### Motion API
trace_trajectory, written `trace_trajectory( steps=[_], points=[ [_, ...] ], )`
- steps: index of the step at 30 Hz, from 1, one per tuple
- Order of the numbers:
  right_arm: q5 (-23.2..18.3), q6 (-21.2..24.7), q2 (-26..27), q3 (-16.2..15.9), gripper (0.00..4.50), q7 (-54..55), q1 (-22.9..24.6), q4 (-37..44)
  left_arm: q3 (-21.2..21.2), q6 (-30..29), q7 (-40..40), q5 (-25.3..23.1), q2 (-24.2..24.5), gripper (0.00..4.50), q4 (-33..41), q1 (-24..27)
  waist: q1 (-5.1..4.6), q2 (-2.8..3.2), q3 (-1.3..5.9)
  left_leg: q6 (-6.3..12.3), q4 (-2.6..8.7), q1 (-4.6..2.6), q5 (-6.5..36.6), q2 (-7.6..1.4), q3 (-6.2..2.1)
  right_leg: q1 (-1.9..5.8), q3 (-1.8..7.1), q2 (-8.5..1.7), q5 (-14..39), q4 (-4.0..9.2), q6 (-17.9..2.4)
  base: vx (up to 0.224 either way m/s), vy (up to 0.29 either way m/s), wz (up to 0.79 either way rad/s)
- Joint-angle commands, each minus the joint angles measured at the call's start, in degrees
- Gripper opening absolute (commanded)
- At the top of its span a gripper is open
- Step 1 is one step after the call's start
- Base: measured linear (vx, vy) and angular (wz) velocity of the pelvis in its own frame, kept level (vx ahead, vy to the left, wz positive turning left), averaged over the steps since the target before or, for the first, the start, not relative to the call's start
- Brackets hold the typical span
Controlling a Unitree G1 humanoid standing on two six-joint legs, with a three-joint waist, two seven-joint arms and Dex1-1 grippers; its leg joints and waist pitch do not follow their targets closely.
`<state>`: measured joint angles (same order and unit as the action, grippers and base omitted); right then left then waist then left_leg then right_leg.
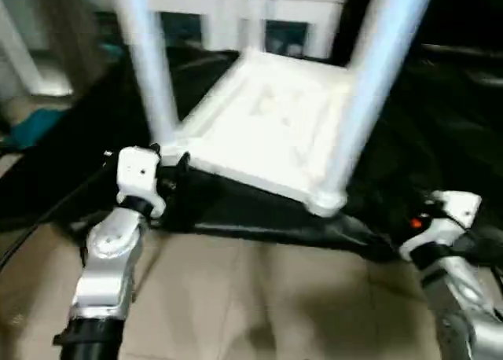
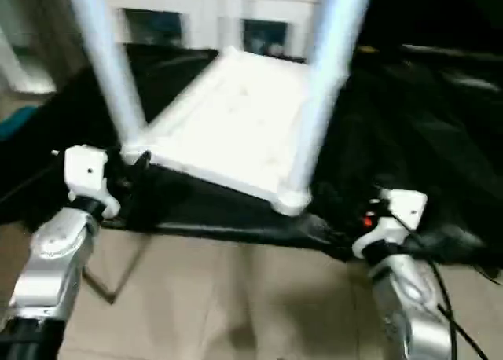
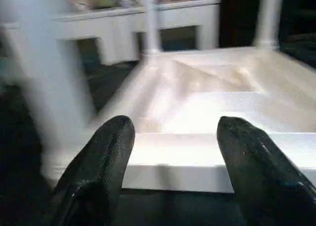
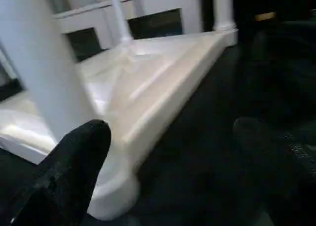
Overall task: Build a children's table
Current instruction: Rotate leg to tighten
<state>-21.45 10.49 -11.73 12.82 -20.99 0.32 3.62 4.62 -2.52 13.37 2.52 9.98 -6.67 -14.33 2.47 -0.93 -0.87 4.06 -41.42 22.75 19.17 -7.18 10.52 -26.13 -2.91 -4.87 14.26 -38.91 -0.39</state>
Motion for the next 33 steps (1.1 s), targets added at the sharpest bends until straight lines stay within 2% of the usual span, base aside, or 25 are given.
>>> trace_trajectory(
  steps=[1, 2, 3, 4, 5, 7, 8, 9, 10, 11, 12, 14, 15, 16, 17, 18, 19, 20, 21, 22, 24, 27, 29, 30, 33],
  points=[
    [0.9, -0.3, -0.9, -0.6, 4.41, -1.1, 0.1, 0.5, -0.1, -0.7, -1.0, -0.3, 0.4, 3.14, -0.4, 0.4, 1.20, -1.59, 3.63, 11.26, -2.12, 2.54, -6.9, -0.30, -1.93, 8.48, 6.55, -11.25, -14.5, 7.98, -23.9, -0.043, -0.138, -0.10],
    [1.2, -0.2, -2.1, -1.9, 4.41, -2.8, -0.2, 0.8, 0.2, -0.6, -1.5, -0.7, 0.5, 3.14, -0.7, 0.5, 0.38, -1.58, 1.37, -1.02, 0.94, 1.14, -7.5, 0.25, -2.49, 5.38, 1.61, -7.14, -10.4, 9.08, -13.6, -0.043, -0.138, -0.10],
    [1.7, 0.2, -3.2, -3.6, 4.41, -4.5, -0.4, 1.5, 0.5, -0.2, -1.3, -0.8, 0.9, 3.14, -0.8, 0.8, 0.44, -0.46, 1.33, -2.05, 2.48, 0.78, -6.9, -0.48, -3.04, 5.77, 1.48, -7.37, -2.6, 9.53, -10.9, -0.061, -0.096, -0.12],
    [1.7, 0.2, -3.2, -3.6, 4.41, -4.5, -0.4, 1.5, 0.5, -0.2, -1.3, -0.8, 0.9, 3.14, -0.8, 0.8, -0.09, -0.15, 1.23, -1.31, 5.17, 1.29, -5.6, -1.64, -3.58, 6.58, 0.76, -5.57, 11.6, 9.97, -4.5, -0.066, -0.034, -0.14],
    [1.8, 0.7, -3.6, -4.9, 4.41, -5.9, -0.9, 2.1, 0.7, -0.5, -1.0, -1.0, 1.5, 3.14, -0.6, 1.1, -0.45, 0.66, 1.49, 0.06, 8.37, 0.48, -3.9, -3.92, -4.28, 6.61, -0.46, -3.59, 16.1, 9.76, -1.7, -0.066, -0.034, -0.14],
    [0.9, 0.8, -3.1, -5.2, 4.41, -6.8, -1.5, 2.2, 0.7, -0.6, 0.1, -0.2, 1.7, 3.14, -0.5, 1.4, -0.81, 1.04, 1.76, 1.20, 9.73, -1.06, -1.5, -5.97, -4.95, 6.24, -0.82, -3.47, 15.0, 9.73, -2.8, -0.060, -0.001, 0.00],
    [-0.4, 0.9, -2.4, -5.5, 4.41, -7.8, -2.1, 2.2, 0.7, -0.7, 1.7, 1.0, 1.9, 3.14, -0.2, 1.7, -1.06, 0.94, 1.60, 1.01, 10.35, -2.07, 0.8, -7.28, -4.98, 5.82, -0.39, -4.13, 11.1, 9.84, -7.3, -0.056, 0.006, 0.06],
    [-1.0, 0.8, -1.8, -5.9, 4.41, -8.5, -2.8, 2.0, 0.7, -0.9, 2.5, 1.5, 2.1, 3.14, 0.0, 2.0, -1.07, 1.01, 1.38, 0.57, 10.62, -2.03, 1.7, -7.32, -4.83, 5.81, -0.27, -4.25, 10.3, 9.59, -8.6, 0.000, 0.000, 0.00],
    [-0.7, 0.4, -1.0, -7.4, 4.41, -9.0, -4.5, 0.6, 0.9, -1.9, 3.9, 2.9, 2.3, 3.14, 0.6, 2.3, -1.05, 0.54, 0.98, -0.47, 11.03, -1.82, 4.6, -7.17, -4.26, 5.98, -0.10, -4.56, 12.3, 9.75, -9.6, 0.000, 0.000, 0.00],
    [-0.4, 0.1, -0.8, -8.0, 4.41, -9.1, -5.0, 0.1, 0.9, -2.2, 4.0, 3.2, 2.5, 3.14, 0.7, 2.3, -0.83, 0.58, 1.15, -1.86, 11.01, -2.21, 5.3, -6.92, -3.75, 5.83, 0.10, -4.83, 13.1, 9.69, -10.2, 0.000, 0.000, 0.00],
    [0.1, 0.0, -0.6, -8.5, 4.41, -8.7, -5.8, -0.7, 0.9, -2.2, 3.5, 2.7, 2.7, 3.14, 0.6, 2.2, -0.66, 0.69, 1.24, -2.60, 11.02, -2.38, 3.8, -7.06, -3.51, 5.71, 0.26, -4.78, 11.1, 9.44, -10.6, 0.000, 0.000, 0.00],
    [1.4, -0.7, 0.0, -9.1, 4.41, -7.8, -7.5, -2.5, 1.0, -2.2, 3.2, 3.1, 2.8, 3.14, 0.5, 1.8, -0.40, 0.89, 1.34, -3.19, 10.88, -2.78, 1.9, -6.99, -2.98, 5.44, 0.50, -4.65, 7.4, 9.02, -11.5, 0.000, 0.000, 0.00],
    [1.7, -0.9, 0.2, -9.3, 4.41, -7.6, -8.0, -3.0, 1.1, -2.3, 3.2, 3.3, 2.7, 3.14, 0.4, 1.7, -0.40, 0.89, 1.34, -3.19, 10.88, -2.78, 1.9, -6.99, -2.98, 5.44, 0.50, -4.65, 7.4, 9.02, -11.5, 0.000, 0.000, 0.00],
    [3.4, -1.8, 1.0, -9.9, 4.41, -6.3, -10.0, -5.4, 1.2, -2.6, 2.8, 3.1, 2.9, 3.14, 0.1, 1.3, -0.26, 0.93, 1.48, -3.59, 10.79, -2.80, -0.3, -7.01, -2.47, 5.46, 0.67, -4.57, 3.4, 8.35, -12.5, 0.000, 0.000, 0.00],
    [4.4, -2.7, 2.4, -10.8, 4.41, -5.9, -13.0, -9.2, 1.4, -3.6, 1.7, 2.2, 3.1, 3.14, -0.9, 0.7, -0.49, 0.39, 1.70, -3.52, 10.63, -2.28, -1.8, -6.73, -2.29, 5.86, 0.86, -4.59, 1.1, 7.68, -13.2, 0.000, 0.000, 0.00],
    [4.4, -3.3, 3.1, -11.0, 4.41, -6.3, -14.2, -10.7, 1.4, -3.9, 1.4, 1.4, 3.4, 3.14, -1.4, 0.5, -0.52, 0.57, 1.64, -3.33, 10.67, -1.94, -2.0, -6.55, -2.27, 6.10, 0.99, -4.72, 1.2, 7.61, -13.4, 0.000, 0.000, 0.00],
    [4.4, -3.3, 3.1, -11.0, 4.41, -6.3, -14.2, -10.7, 1.4, -3.9, 1.4, 1.4, 3.4, 3.14, -1.4, 0.5, -0.52, 0.57, 1.64, -3.33, 10.67, -1.94, -2.0, -6.55, -2.27, 6.10, 0.99, -4.72, 1.2, 7.61, -13.4, 0.000, 0.000, 0.00],
    [5.3, -3.7, 3.4, -11.4, 4.41, -5.8, -15.2, -12.3, 1.4, -4.2, 1.0, 0.8, 3.7, 3.14, -1.9, 0.3, -0.53, 0.85, 1.56, -3.47, 10.63, -2.27, -1.5, -6.71, -2.18, 5.86, 1.08, -4.68, 1.3, 7.64, -13.6, 0.000, 0.000, 0.00],
    [6.3, -3.9, 3.5, -11.8, 4.41, -5.0, -16.3, -14.0, 1.6, -4.6, 0.5, 0.5, 4.0, 3.14, -2.4, 0.2, -0.53, 0.83, 1.53, -3.47, 10.69, -2.23, -1.6, -6.72, -2.20, 5.97, 1.09, -4.65, 1.2, 7.66, -13.5, 0.000, 0.000, 0.00],
    [7.0, -4.7, 4.0, -11.9, 4.41, -3.8, -17.6, -15.9, 1.9, -4.9, -0.1, 0.2, 4.3, 3.14, -2.8, 0.1, -0.57, 0.44, 1.64, -3.62, 10.62, -2.28, -2.3, -6.69, -2.15, 6.04, 1.08, -4.61, 0.3, 7.50, -13.6, 0.000, 0.000, 0.00],
    [8.1, -5.6, 4.5, -11.7, 4.41, -1.2, -19.7, -19.0, 2.7, -5.6, -1.6, -0.4, 4.7, 3.14, -3.6, -0.1, -0.70, 0.69, 1.60, -3.93, 10.61, -2.37, -2.2, -6.52, -2.06, 5.91, 1.08, -4.53, 0.7, 7.41, -14.0, 0.000, 0.000, 0.00],
    [10.3, -8.4, 5.2, -10.3, 4.41, 3.1, -22.9, -24.1, 4.1, -6.5, -3.9, -0.7, 5.2, 3.14, -4.4, -0.1, -0.55, 0.24, 1.72, -4.04, 10.45, -2.50, -2.6, -6.55, -1.90, 5.92, 1.28, -4.79, 0.9, 7.24, -14.3, 0.000, 0.000, 0.00],
    [11.0, -9.8, 5.1, -8.6, 4.41, 5.9, -24.1, -26.3, 4.8, -6.8, -4.6, -0.5, 5.3, 3.14, -4.3, -0.1, -0.48, 0.31, 1.65, -3.88, 10.45, -2.48, -3.1, -6.57, -1.84, 5.83, 1.27, -4.66, 0.4, 7.21, -14.5, 0.000, 0.000, 0.00],
    [11.5, -10.8, 4.5, -6.8, 4.41, 9.0, -24.9, -28.1, 5.3, -7.0, -4.9, -0.4, 5.5, 3.14, -4.2, 0.0, -0.39, 0.31, 1.63, -3.80, 10.40, -2.71, -3.3, -6.52, -1.71, 5.69, 1.25, -4.51, 0.0, 7.17, -14.6, 0.000, 0.000, 0.00],
    [12.4, -11.9, 3.6, -5.4, 4.41, 12.1, -25.5, -29.6, 5.6, -6.9, -5.1, -0.4, 5.7, 3.14, -4.2, 0.1, 0.08, 0.41, 1.56, -4.05, 10.38, -3.13, -3.0, -6.49, -1.44, 5.33, 1.30, -4.37, 0.3, 7.27, -14.6, 0.000, 0.000, 0.00]
  ],
)
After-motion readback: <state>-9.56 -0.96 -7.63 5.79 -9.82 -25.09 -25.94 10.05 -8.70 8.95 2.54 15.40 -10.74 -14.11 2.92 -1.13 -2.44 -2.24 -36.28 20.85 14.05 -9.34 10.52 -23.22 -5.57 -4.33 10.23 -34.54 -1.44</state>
